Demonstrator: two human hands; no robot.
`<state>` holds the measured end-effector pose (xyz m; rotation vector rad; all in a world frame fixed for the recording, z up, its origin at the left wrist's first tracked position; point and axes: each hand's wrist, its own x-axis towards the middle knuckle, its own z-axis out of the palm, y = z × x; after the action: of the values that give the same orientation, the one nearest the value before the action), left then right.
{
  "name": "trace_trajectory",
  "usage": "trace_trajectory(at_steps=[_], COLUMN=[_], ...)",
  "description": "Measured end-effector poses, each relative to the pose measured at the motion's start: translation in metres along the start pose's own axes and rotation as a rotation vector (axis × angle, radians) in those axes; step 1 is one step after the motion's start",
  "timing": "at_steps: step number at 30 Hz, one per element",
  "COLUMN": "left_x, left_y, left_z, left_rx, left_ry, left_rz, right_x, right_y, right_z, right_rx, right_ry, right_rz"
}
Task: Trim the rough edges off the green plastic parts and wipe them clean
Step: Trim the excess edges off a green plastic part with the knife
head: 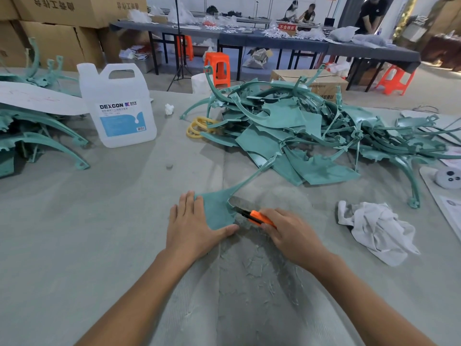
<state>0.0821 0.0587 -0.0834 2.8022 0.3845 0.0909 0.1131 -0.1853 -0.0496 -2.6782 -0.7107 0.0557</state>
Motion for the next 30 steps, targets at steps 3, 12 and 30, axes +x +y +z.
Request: trace_trajectory(at_steps=[3,12,30], left_x=[0.0,-0.001,-0.006], left_y=[0.0,0.002,-0.009], left_z=[0.0,-0.005,-0.01], left_rx=[0.002,0.002,0.031], left_ry=[0.024,-0.007,-0.003], left_rz=[-0.001,-0.006,0.084], right_x=[0.0,0.0,-0.001], right_y=[-0.006,-0.008,0.0], right_z=[0.003,0.002,-0.002], right_rx=[-0.087,-0.075,-0.03], right_ry=[0.047,0.048,0.029], right_rz=[0.042,0.071,0.034])
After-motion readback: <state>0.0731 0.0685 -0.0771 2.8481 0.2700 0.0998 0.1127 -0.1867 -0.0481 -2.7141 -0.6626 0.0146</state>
